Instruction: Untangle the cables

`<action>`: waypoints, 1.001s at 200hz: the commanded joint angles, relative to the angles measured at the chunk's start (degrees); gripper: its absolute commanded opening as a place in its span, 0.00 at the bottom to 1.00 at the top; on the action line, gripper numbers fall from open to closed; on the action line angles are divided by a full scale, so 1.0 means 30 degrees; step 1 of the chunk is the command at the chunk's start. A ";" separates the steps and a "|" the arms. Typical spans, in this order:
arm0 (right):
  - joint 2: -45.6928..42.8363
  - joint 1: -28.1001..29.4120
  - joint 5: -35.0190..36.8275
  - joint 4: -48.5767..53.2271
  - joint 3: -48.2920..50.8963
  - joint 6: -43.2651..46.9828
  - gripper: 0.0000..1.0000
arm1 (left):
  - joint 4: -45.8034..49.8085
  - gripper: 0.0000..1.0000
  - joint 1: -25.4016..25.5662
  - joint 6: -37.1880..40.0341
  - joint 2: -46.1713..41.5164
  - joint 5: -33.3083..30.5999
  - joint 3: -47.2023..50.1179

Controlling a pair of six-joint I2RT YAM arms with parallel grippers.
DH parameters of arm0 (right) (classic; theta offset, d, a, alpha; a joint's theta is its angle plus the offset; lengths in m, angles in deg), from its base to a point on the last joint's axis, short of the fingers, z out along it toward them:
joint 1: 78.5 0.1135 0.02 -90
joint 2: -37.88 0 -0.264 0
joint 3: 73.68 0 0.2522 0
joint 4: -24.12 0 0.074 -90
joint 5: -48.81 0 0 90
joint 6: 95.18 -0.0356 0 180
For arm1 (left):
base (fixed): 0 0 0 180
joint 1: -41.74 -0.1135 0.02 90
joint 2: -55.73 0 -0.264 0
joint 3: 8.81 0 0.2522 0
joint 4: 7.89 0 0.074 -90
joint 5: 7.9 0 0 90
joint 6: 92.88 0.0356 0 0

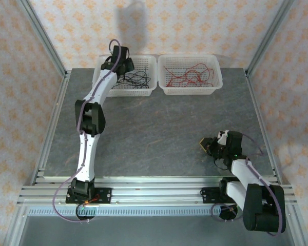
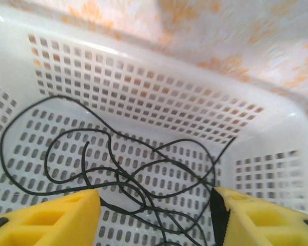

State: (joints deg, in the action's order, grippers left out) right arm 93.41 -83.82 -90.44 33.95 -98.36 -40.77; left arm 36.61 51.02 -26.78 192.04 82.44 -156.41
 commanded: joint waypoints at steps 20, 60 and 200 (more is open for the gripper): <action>-0.0034 -0.0130 0.0865 0.0810 -0.1253 0.1405 0.18 | -0.4084 0.69 0.0194 0.0715 -0.6240 0.0737 0.5784; 0.1915 -0.0130 0.2979 0.1242 -0.3512 0.3956 0.22 | -0.9877 0.73 0.0426 0.1311 -1.3874 -0.0041 1.4355; -0.2235 -0.0101 1.4785 -1.4782 0.2267 0.9473 1.00 | -2.5025 0.99 0.0482 0.4859 -2.9820 -1.2379 4.1625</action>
State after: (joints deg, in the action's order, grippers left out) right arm 82.77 -83.82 -51.49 -0.45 -92.17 -17.13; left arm -26.60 52.57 -15.94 98.04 58.02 -40.22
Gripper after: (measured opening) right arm 0.994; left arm 0.992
